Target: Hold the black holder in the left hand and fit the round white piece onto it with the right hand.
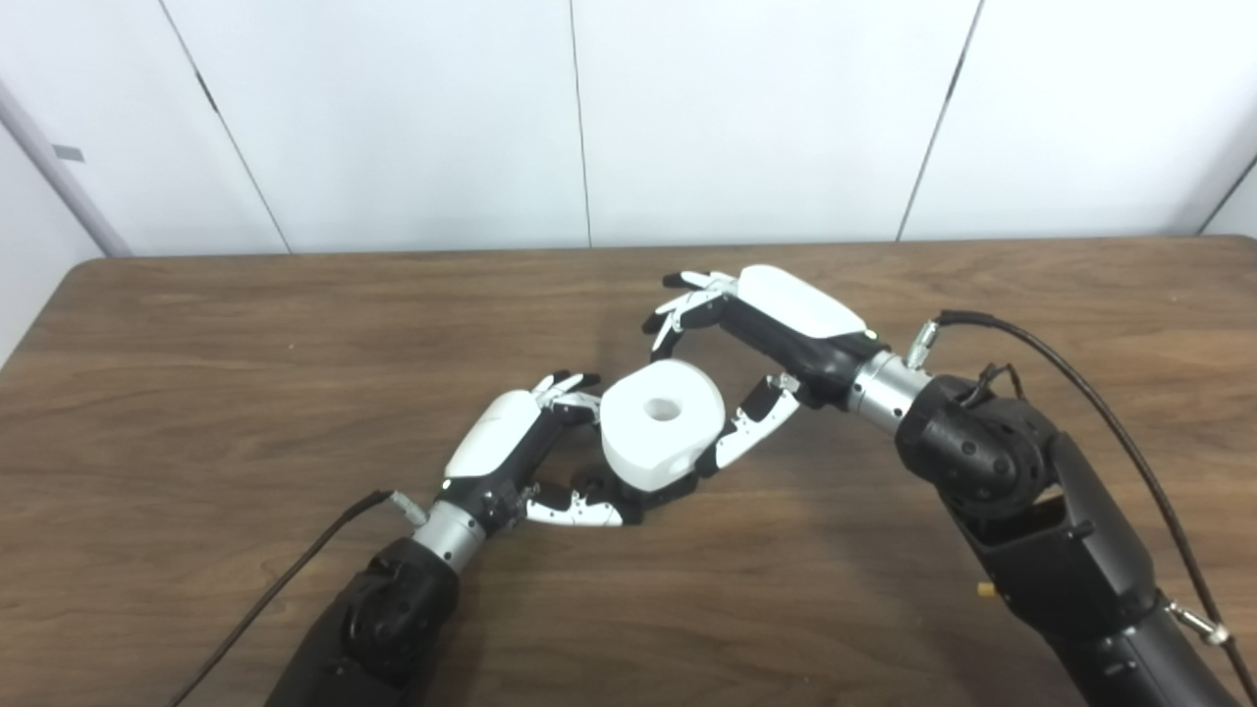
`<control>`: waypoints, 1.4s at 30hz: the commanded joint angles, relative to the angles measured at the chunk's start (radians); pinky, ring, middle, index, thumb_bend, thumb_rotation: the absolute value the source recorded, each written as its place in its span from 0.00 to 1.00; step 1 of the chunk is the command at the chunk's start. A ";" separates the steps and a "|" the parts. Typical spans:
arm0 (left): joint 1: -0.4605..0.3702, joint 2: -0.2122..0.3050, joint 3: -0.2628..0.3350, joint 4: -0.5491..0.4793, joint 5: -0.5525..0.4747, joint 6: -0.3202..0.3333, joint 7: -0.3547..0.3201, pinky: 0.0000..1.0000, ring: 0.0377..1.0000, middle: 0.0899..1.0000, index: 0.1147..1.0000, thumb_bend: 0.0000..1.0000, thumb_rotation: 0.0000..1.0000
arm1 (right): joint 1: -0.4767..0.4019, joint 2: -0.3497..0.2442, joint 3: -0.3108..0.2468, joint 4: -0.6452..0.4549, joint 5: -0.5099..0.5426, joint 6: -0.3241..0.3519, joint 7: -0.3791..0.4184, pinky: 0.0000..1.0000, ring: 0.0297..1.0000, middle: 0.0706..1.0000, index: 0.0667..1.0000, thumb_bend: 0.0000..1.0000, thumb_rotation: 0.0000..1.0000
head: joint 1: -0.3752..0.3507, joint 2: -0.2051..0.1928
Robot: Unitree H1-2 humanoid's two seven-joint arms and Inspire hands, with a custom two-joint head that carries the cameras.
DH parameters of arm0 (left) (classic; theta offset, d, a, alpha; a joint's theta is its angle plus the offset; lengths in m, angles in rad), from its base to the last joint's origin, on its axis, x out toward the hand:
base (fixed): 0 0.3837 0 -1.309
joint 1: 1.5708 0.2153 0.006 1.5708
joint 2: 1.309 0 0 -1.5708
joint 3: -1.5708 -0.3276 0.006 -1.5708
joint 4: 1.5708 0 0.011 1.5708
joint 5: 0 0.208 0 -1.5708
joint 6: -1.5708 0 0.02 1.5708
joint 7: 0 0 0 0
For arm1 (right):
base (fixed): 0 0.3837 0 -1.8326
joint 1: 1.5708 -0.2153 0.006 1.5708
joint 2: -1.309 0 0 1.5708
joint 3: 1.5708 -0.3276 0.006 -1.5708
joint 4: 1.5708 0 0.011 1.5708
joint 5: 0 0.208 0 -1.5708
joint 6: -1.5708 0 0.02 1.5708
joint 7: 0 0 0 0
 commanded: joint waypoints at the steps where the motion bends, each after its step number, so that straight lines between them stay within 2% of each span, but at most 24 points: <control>1: 0.017 -0.016 -0.010 -0.011 0.001 -0.007 0.008 1.00 0.93 0.71 0.41 0.52 0.05 | -0.021 0.009 -0.007 -0.005 0.010 -0.026 -0.025 0.97 0.94 0.77 0.45 0.52 0.14 | 0.002 0.001; 7: 0.020 -0.017 -0.013 -0.019 0.007 -0.006 0.008 1.00 0.93 0.71 0.41 0.52 0.05 | -0.010 0.019 -0.004 0.016 0.009 -0.040 -0.037 0.96 0.94 0.77 0.45 0.52 0.14 | 0.005 0.001; 18: 0.023 -0.018 -0.012 -0.033 0.014 -0.002 0.008 1.00 0.93 0.71 0.41 0.52 0.05 | 0.005 0.032 0.000 0.040 0.003 -0.025 -0.037 0.98 0.95 0.78 0.45 0.52 0.14 | 0.009 0.007; 35: 0.025 -0.020 -0.006 -0.033 0.001 0.000 -0.001 1.00 0.93 0.71 0.41 0.52 0.05 | -0.015 0.007 -0.019 0.028 0.011 -0.025 -0.036 0.93 0.95 0.77 0.45 0.52 0.14 | -0.003 0.011; 42: 0.025 -0.018 -0.007 -0.056 0.005 0.013 -0.006 1.00 0.93 0.71 0.41 0.52 0.05 | -0.004 -0.004 -0.012 0.011 0.025 -0.010 -0.004 0.92 0.92 0.77 0.45 0.52 0.14 | -0.002 0.027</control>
